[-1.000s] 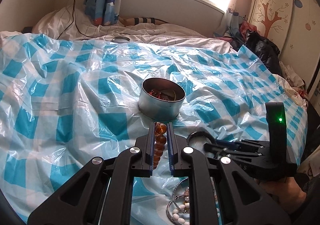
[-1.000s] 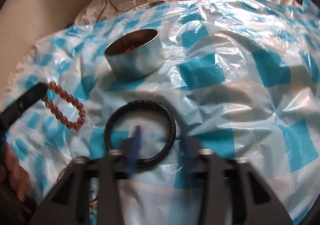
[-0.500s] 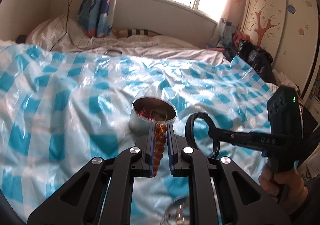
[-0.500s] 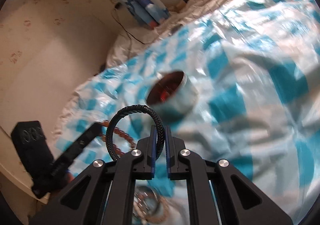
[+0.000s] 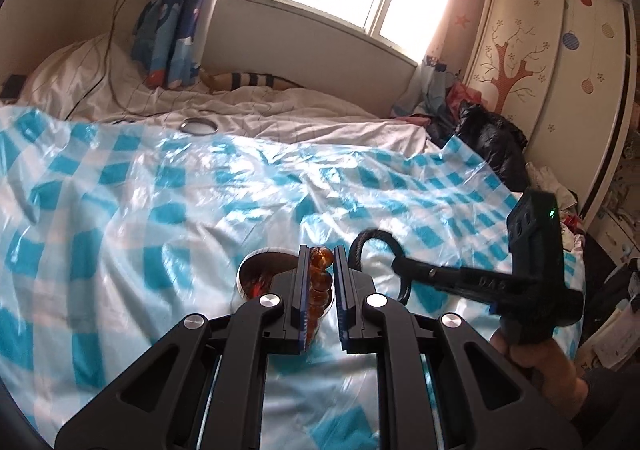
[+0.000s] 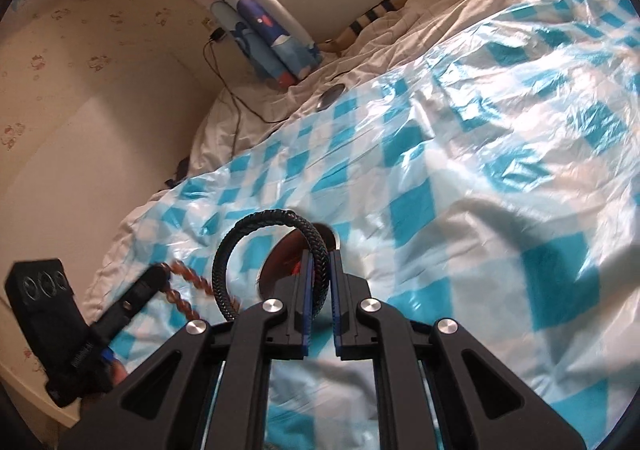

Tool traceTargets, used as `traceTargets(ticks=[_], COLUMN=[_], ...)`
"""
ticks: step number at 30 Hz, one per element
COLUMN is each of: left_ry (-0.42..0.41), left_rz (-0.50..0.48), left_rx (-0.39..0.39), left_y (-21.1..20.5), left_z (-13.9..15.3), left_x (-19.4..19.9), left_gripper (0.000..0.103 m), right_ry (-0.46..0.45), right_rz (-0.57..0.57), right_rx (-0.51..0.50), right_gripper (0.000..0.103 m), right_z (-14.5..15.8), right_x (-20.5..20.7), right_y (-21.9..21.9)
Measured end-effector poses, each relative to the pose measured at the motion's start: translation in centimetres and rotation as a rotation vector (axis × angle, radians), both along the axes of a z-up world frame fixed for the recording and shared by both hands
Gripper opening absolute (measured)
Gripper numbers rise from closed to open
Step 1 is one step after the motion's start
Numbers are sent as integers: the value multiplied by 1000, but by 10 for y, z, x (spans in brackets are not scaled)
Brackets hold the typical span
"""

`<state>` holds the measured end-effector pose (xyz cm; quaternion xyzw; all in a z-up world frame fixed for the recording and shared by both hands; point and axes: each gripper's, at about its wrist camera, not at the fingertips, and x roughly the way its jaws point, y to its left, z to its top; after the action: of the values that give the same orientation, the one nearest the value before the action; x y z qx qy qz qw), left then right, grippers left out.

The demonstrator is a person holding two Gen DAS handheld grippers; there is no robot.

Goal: Organize jewelry
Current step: 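Open the left tool over the tin while the right tool lowers and releases the black bracelet into it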

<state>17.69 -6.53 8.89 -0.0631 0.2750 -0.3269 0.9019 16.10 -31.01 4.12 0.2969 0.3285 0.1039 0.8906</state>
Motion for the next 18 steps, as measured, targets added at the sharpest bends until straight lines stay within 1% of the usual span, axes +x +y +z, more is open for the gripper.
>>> traceTargets(ticks=[4,9,15,16,18], left_ry=[-7,-6,13,30,75], left_rz=[-26,-44,-46,-49,-38], left_rx=[-5,-11,-17,-6,55], left_y=[-16,-31,-33,-34,-39], left_z=[5,5,-1,-5,-16], left_x=[16,29,36,40,50], left_gripper=[10,10,11,11,14], right_ry=[8,-3,-2,0,8], right_rz=[-11,-13,-18,-20,-24], right_rx=[-6,-40,-65,-68,-70], right_gripper=[9,9,9,9,9], right_z=[-1,3,4,4,4], right_x=[3,8,16,17,19], right_y=[-5,-6,-4,-4,-3])
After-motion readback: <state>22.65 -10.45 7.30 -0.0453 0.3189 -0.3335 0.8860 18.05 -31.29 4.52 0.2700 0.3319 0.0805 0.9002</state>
